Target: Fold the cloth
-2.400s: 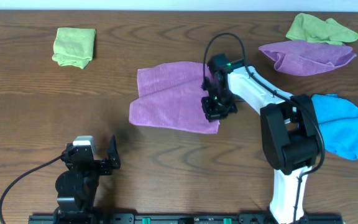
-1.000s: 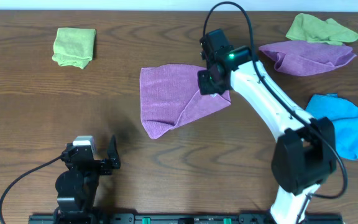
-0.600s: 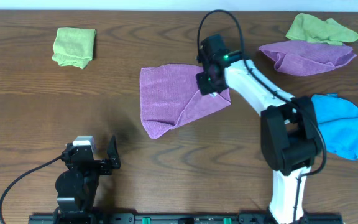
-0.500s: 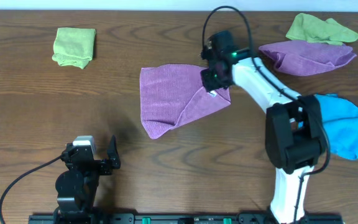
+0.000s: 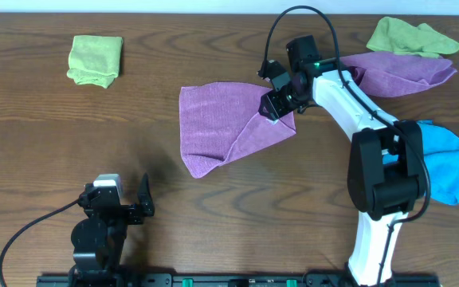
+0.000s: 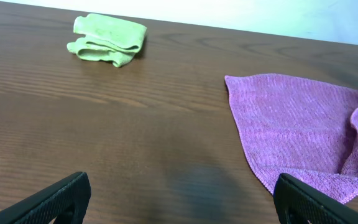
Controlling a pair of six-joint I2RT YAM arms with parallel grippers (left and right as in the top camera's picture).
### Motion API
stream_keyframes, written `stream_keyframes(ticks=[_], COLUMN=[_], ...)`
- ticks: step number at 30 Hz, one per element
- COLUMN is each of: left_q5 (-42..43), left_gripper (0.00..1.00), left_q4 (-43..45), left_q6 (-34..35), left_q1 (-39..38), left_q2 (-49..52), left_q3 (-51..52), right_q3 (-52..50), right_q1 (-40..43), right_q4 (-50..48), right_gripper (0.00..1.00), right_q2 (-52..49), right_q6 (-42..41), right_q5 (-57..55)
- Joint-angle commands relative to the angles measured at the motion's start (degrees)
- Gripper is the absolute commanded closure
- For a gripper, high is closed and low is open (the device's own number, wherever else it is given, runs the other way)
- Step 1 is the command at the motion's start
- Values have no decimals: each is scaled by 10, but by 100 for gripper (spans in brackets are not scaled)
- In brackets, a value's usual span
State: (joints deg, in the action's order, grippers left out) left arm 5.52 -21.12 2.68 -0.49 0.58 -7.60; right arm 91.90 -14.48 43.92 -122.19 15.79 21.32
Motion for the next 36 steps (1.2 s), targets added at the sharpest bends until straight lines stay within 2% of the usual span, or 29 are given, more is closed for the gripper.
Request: stream_keyframes(ticks=[1,3,7,10,12,14,15,16,17,19,20,21,23,31,33,35,36], left_q5=[-10,-10,-10,-10,-10,-10,-10,-10,-10,-10,-10,-10,-10,-10,-10,-10,-10], left_gripper=[5,5,5,5,5,5,5,5,5,5,4,4,5,5,5,5,5], left_q4=[-4,-4,-4,-4,-4,-4,-4,-4,-4,-4,-4,-4,-4,-4,-4,-4,-4], left_q6=[-10,-10,-10,-10,-10,-10,-10,-10,-10,-10,-10,-10,-10,-10,-10,-10,-10], left_q1=[1,1,1,1,1,1,1,1,1,1,1,1,1,1,1,1,1], left_q2=[-3,-3,-3,-3,-3,-3,-3,-3,-3,-3,-3,-3,-3,-3,-3,-3,-3], left_q3=[12,12,12,12,12,12,12,12,12,12,12,12,12,12,12,12,12], right_q3=[2,2,2,2,2,2,2,2,2,2,2,2,3,2,2,2,2], right_q1=[-2,-2,-2,-2,-2,-2,-2,-2,-2,-2,-2,-2,0,4,4,4,4], right_q4=[5,7,6,6,6,6,5,3,2,-2,-7,-13,-25,-22,-17,-10,-8], right_gripper=[54,59,60,73,75,85,93,95,92,62,51,44,43,56,57,64,72], right_q2=[-16,-23,-26,-26,-26,-27,-27,-29,-31,-33,-33,-33,-33,-49,-49,-49,-49], right_q6=[23,23,23,23,23,23,23,23,22,20,20,20,21,25,25,25,25], right_q5=[24,30,30,28,25,24,24,24,19,14,14,14,12,11,12,12,12])
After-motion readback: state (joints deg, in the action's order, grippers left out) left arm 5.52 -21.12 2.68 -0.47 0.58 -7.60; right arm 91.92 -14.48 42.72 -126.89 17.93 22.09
